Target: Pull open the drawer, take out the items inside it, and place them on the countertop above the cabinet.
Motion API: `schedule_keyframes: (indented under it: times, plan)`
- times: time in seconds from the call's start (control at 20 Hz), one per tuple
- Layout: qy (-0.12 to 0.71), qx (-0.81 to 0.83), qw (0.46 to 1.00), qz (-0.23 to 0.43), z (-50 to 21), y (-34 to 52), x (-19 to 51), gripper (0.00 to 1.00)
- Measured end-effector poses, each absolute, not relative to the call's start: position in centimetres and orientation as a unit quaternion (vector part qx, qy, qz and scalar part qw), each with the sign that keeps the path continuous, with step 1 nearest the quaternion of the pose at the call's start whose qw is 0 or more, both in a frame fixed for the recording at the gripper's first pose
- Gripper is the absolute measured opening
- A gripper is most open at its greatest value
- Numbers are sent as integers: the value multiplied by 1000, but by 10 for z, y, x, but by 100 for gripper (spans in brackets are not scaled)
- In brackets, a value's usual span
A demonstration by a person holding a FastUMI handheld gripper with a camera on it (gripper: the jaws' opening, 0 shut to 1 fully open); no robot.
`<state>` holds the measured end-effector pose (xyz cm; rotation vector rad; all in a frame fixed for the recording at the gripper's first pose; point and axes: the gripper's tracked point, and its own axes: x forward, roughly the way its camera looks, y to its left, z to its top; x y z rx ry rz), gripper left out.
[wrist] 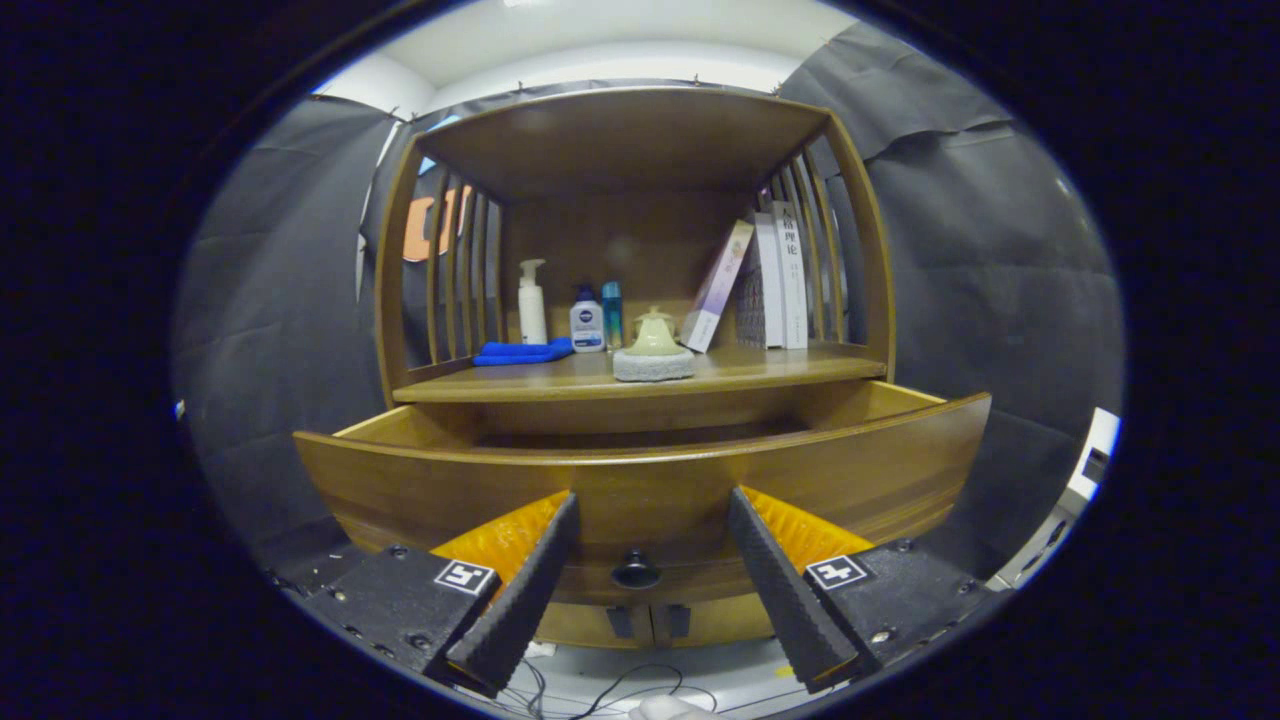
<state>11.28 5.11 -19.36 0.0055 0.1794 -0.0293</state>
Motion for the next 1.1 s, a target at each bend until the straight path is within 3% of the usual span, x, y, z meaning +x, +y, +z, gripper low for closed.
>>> schedule_keyframes:
  times: [0.7, 1.1]
  plan:
    - [98, -36, 994, -32, -194, 61, 210, 98]
    - [103, -25, 994, -28, -201, 61, 226, 98]
